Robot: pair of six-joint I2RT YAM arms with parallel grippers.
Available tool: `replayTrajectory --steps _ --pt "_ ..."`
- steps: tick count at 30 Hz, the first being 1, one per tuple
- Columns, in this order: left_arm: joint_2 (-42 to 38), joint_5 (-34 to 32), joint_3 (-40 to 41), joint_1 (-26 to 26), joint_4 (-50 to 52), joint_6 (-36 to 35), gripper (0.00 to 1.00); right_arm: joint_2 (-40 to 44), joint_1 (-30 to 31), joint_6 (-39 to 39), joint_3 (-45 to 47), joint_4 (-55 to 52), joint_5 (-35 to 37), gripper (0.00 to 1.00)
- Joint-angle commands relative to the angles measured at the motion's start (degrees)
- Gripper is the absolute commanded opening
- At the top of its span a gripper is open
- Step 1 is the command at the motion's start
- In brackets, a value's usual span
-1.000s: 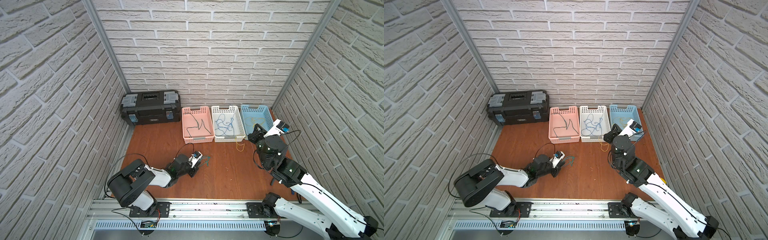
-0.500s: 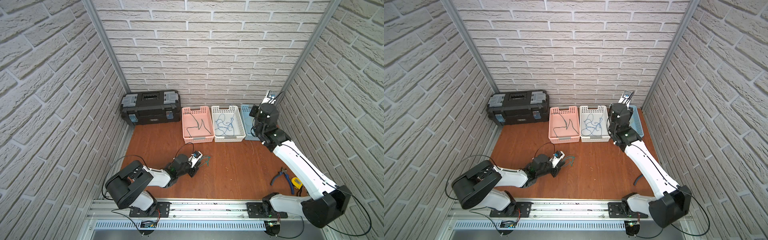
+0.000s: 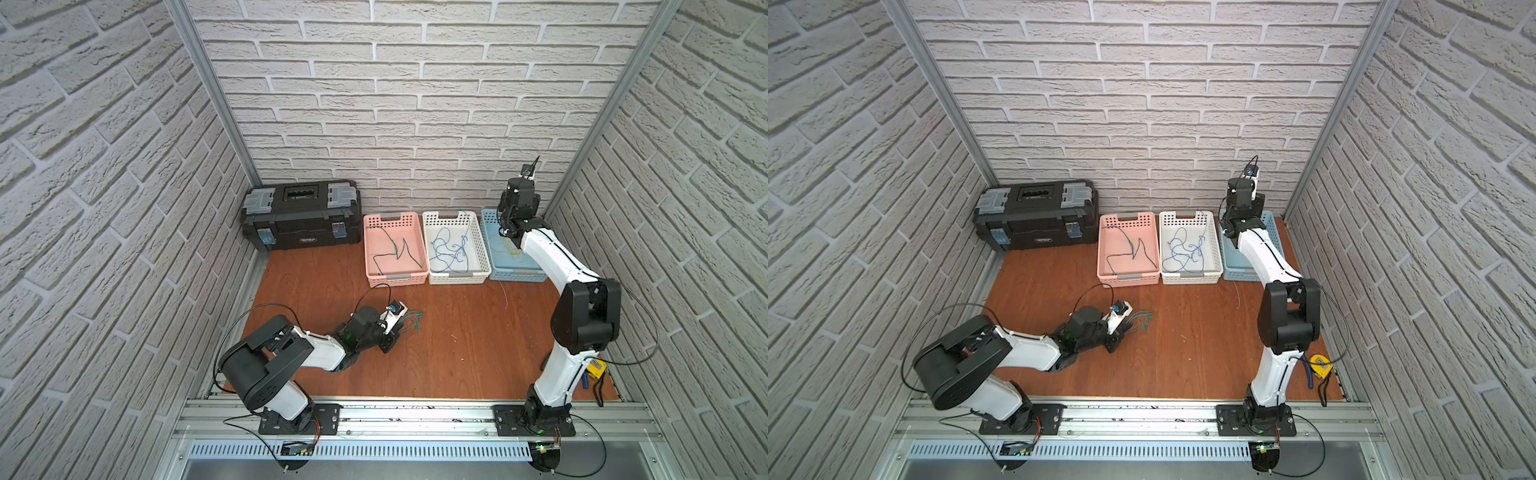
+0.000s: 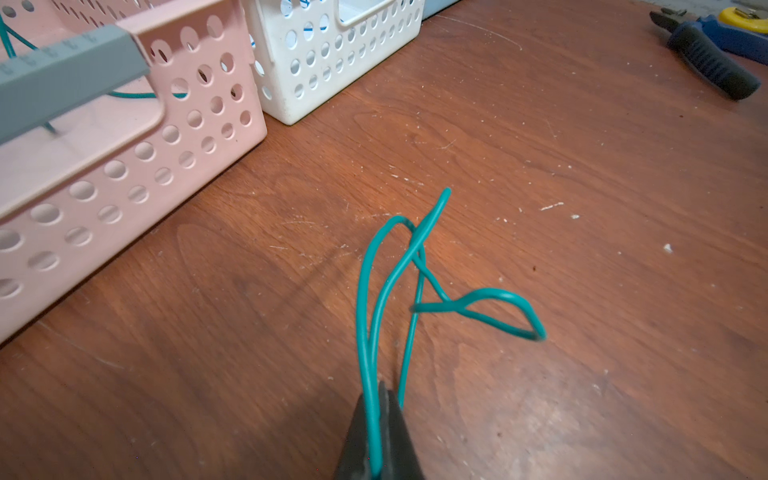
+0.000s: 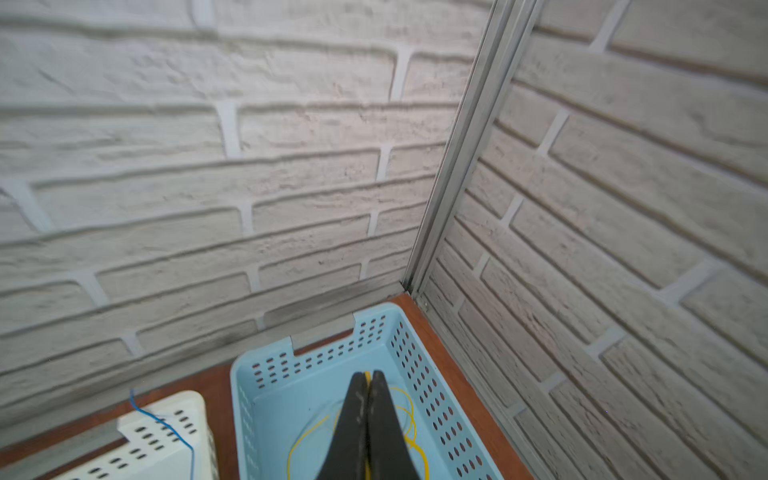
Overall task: Untangle and sort cables by color
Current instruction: Place the cable in the bin.
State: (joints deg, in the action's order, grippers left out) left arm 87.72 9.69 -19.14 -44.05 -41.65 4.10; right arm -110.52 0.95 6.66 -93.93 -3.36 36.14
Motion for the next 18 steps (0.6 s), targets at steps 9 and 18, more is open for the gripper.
replayTrajectory --steps 9,18 --pt "-1.9 1.1 -0.5 0.2 0.4 -0.9 0.00 -1.0 -6.3 15.2 0.2 -19.5 -7.6 0.43" --pt "-3.6 0.4 0.3 0.2 0.1 -0.2 0.00 11.5 -6.0 17.9 6.9 -27.7 -22.0 0.52"
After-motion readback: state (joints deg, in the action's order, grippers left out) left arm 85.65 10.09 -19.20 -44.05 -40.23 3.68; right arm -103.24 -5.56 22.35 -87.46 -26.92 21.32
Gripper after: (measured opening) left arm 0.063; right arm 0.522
